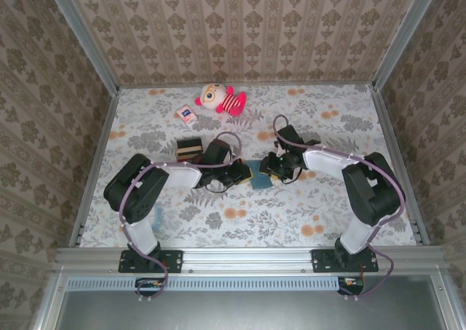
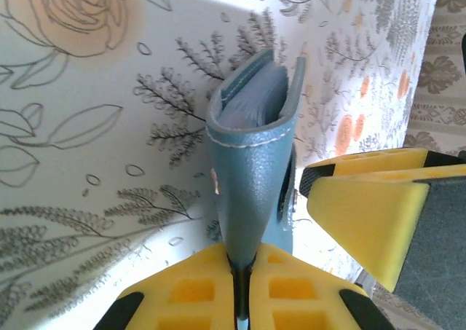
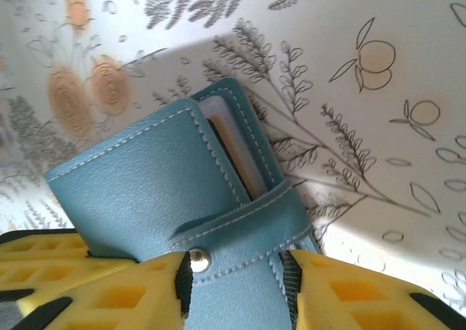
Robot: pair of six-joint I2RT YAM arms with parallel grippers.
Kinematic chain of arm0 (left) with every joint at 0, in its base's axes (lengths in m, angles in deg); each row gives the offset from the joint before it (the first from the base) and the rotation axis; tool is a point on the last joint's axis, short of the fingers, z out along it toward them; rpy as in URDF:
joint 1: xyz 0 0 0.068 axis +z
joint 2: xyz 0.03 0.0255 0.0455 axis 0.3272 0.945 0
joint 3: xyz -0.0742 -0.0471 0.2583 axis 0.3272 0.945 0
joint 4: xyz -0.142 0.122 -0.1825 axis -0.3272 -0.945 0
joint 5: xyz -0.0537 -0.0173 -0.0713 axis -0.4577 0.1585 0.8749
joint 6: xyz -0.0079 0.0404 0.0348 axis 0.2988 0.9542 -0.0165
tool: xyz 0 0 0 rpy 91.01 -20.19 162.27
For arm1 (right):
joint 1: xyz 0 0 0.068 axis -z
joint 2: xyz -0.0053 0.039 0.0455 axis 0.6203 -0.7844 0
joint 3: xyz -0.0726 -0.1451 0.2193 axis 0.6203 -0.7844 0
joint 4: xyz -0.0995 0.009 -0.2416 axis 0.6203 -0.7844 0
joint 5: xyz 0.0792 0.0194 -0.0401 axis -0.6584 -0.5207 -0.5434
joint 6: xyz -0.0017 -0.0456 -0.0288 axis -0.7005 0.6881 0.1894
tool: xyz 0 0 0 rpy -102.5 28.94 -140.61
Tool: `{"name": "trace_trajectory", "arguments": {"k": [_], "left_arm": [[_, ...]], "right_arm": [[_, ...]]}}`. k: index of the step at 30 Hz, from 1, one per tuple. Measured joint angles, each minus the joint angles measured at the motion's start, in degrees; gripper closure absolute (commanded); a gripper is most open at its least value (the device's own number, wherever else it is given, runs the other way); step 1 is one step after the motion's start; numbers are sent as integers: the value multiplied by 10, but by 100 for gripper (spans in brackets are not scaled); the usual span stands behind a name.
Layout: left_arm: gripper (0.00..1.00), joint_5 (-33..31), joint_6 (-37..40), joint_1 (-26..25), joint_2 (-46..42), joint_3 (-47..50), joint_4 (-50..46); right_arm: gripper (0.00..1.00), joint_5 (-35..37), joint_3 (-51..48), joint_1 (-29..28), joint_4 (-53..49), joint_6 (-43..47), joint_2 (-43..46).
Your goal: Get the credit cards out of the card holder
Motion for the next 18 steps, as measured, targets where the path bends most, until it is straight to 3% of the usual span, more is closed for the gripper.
{"name": "trace_trajectory", "arguments": {"k": [6, 11, 18], "left_arm": [[100, -12, 31, -1, -16, -20, -48], [100, -18, 44, -3, -17, -35, -78], [100, -30, 54, -10, -17, -55, -108]], "right_arm": [[58, 16, -1, -12, -9, 19, 50], [68, 28, 0, -32, -9, 25, 52], [74, 54, 41, -56, -22, 32, 25]]}}
